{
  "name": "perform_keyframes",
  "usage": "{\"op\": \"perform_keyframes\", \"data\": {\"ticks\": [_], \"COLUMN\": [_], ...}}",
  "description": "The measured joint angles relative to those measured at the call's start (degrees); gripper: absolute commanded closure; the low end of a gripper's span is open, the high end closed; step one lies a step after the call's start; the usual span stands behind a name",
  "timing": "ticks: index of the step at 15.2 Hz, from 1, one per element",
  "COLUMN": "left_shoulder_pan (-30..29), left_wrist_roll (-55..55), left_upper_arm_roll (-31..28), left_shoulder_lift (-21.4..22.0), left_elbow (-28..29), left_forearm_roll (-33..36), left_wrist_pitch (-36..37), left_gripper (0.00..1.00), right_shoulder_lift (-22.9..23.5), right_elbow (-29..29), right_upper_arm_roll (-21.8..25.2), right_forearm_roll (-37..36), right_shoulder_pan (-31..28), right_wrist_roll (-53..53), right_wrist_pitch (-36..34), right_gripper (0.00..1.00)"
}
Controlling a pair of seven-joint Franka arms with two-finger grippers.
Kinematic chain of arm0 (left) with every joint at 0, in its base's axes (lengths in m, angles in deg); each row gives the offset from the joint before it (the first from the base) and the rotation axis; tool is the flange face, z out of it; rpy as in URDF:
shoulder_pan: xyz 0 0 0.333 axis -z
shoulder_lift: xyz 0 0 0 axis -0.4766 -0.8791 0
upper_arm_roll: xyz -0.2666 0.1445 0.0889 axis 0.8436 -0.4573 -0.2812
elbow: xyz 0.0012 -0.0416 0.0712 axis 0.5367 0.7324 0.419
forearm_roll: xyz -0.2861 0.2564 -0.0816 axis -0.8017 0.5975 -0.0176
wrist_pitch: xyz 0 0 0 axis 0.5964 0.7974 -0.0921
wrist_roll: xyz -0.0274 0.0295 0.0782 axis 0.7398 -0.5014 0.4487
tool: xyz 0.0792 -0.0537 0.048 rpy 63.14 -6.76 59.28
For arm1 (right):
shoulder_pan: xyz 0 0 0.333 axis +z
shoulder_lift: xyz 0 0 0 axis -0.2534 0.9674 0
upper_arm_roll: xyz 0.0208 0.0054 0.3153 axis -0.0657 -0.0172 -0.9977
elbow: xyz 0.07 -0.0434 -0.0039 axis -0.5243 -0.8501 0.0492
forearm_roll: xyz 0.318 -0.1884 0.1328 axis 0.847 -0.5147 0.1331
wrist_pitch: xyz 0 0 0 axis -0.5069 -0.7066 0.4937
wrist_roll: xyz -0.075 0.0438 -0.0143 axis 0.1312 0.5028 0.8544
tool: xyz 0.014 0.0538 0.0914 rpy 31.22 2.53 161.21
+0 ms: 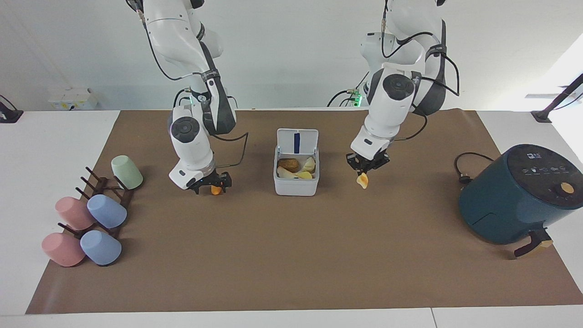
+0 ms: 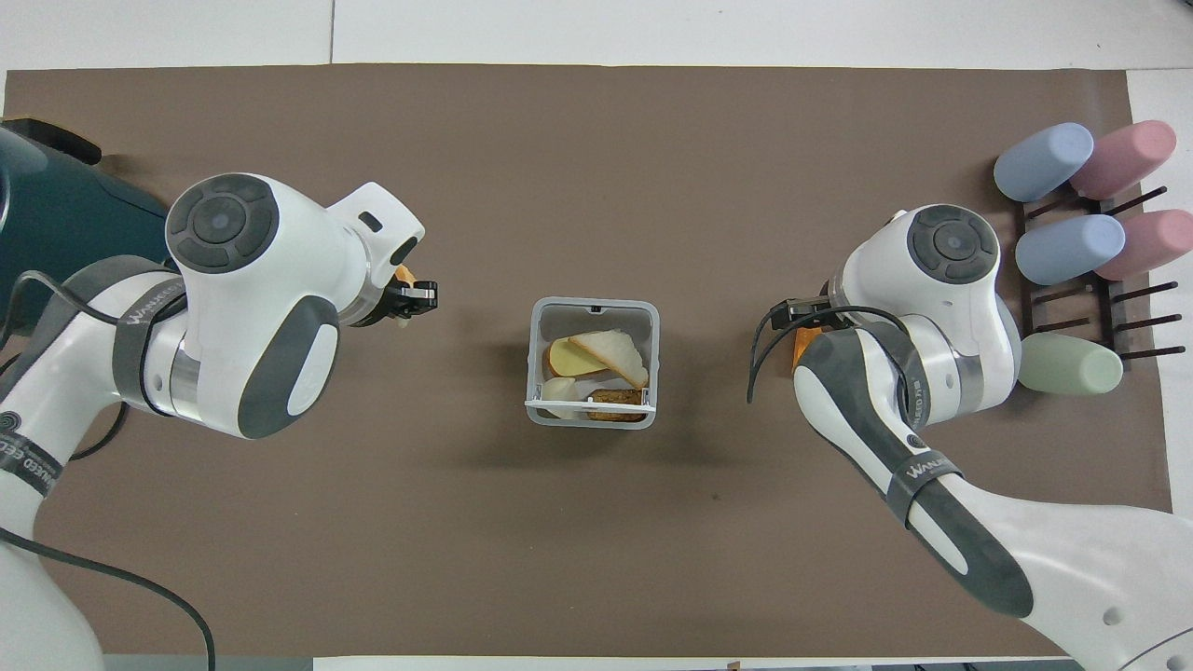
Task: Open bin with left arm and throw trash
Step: 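Move the tan snack over the bin and release it with the left gripper, then drop orange piece in bin with the right gripper while the left gripper retracts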
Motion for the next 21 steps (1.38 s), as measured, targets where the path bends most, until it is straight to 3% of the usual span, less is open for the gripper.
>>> {"op": "perform_keyframes", "data": {"ticks": [2,5,6,7,9,12,13,16,19,21], "left_shoulder_pan": [3.74,8.63,10.03,11.24,12.70,12.79,12.72,9.85,3.36,-1.80], "left_wrist_roll": [-2.34,-3.12,-3.13,-3.18,-3.53,-3.57,-3.55,-3.54,-2.89,0.92], "left_upper_arm_roll": [0.10,0.16,0.17,0.17,0.16,-0.30,-0.64,-1.37,-1.73,-1.89], "left_shoulder_lift": [-0.19,-0.43,-0.48,-0.51,-0.62,-0.62,-0.54,1.20,4.56,6.63], "left_elbow": [-0.63,-0.69,-0.69,-0.67,-0.67,-0.68,-0.71,-1.04,-1.19,-1.19], "left_forearm_roll": [-1.13,-3.02,-3.15,-3.21,-3.28,-3.28,-3.28,-3.28,-3.27,-3.27], "left_wrist_pitch": [-1.05,-3.58,-4.17,-5.35,-7.56,-7.59,-6.68,-0.26,6.57,8.44], "left_gripper": [1.00,1.00,0.48,0.04,0.00,0.00,0.00,0.00,0.00,0.00], "right_shoulder_lift": [0.01,0.00,-0.01,-0.03,-0.07,-0.12,-0.22,-0.34,-0.48,-0.75], "right_elbow": [-0.66,-0.92,-0.92,-0.92,-0.92,-0.91,-0.84,1.08,8.30,13.53], "right_upper_arm_roll": [-0.15,-0.43,-0.43,-0.46,-0.57,-0.70,-0.75,-0.76,-0.86,-0.89], "right_forearm_roll": [0.00,0.00,0.00,0.00,0.00,0.00,0.00,0.00,1.66,6.88], "right_shoulder_pan": [0.02,0.10,0.09,0.09,0.10,0.19,0.25,0.31,1.04,2.52], "right_wrist_roll": [0.01,0.01,0.01,0.01,0.01,0.01,0.01,0.01,0.08,1.66], "right_wrist_pitch": [-1.15,-2.78,-3.11,-3.56,-4.20,-4.76,-4.84,-7.05,-14.78,-20.56], "right_gripper": [0.00,0.13,0.18,0.25,0.41,0.93,1.00,1.00,1.00,1.00]}}
